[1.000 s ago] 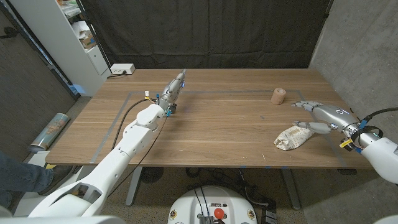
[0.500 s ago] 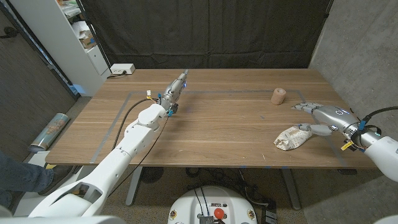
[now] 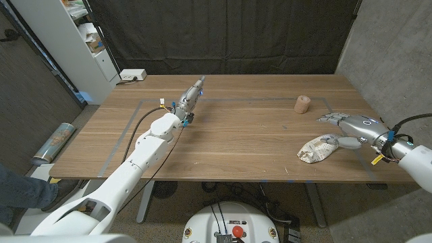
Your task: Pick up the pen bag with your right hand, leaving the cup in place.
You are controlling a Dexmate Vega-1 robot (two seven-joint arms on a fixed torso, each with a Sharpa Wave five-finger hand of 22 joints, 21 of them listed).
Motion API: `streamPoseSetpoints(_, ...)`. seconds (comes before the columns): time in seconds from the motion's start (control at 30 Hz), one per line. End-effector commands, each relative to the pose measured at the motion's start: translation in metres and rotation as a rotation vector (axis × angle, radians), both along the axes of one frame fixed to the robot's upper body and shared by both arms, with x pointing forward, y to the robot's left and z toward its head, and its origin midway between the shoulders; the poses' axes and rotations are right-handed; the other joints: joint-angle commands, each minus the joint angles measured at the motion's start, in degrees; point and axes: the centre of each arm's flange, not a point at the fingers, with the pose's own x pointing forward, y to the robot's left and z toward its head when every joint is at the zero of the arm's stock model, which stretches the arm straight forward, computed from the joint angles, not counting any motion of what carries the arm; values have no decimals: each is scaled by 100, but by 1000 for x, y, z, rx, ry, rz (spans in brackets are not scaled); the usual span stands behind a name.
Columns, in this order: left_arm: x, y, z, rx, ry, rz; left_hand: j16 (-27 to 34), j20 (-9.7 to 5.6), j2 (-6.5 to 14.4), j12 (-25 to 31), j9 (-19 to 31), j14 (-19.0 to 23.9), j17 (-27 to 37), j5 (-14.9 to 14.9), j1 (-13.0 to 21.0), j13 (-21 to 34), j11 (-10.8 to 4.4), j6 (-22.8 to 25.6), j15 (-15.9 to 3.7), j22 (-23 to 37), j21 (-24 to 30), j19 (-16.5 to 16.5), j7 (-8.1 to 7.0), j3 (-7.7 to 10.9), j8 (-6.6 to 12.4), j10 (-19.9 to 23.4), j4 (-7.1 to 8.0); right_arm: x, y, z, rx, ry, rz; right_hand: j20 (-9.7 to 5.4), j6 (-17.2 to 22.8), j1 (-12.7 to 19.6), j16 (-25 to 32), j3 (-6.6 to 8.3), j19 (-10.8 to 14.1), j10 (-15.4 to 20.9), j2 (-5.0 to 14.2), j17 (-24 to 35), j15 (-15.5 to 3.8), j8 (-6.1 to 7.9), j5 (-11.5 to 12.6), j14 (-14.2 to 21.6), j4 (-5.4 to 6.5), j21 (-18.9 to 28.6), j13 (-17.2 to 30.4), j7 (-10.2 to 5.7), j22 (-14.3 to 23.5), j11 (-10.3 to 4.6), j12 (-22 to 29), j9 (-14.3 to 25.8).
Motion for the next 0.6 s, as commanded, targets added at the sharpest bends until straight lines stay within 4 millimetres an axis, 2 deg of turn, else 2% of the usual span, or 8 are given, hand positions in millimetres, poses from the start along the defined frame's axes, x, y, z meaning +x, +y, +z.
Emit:
streamPoseSetpoints(0.03,1,-2,-4,1,8,-4,35,50,44,48,28,-359,26,-12,8,13,-21,9,-44,31,19,-301,-11,-13,15,-58,-1,5,0,2,-92,19,-27,17,-6,113,-21,75,11,-22,3,18,-162,26,40,23,-11,-16,29,-38,14,-16,-17,18)
streamPoseSetpoints(0.4,1,-2,-5,0,11,0,37,50,47,47,28,-359,26,-13,6,12,-27,3,-50,31,20,-300,-16,-22,13,-62,-3,7,-2,3,-141,32,-42,14,-46,301,-59,176,-44,-108,40,17,-147,18,57,-40,-58,-42,33,-53,14,-56,-48,20)
streamPoseSetpoints(0.6,3,-2,-8,-5,17,-3,36,63,49,48,28,-363,27,-14,4,13,-21,5,-52,32,18,-308,-14,-26,14,-62,-4,8,-2,3,-182,46,-55,10,-87,481,-86,252,-79,-188,12,14,-145,11,65,-86,-100,-53,35,-173,13,-138,-69,19)
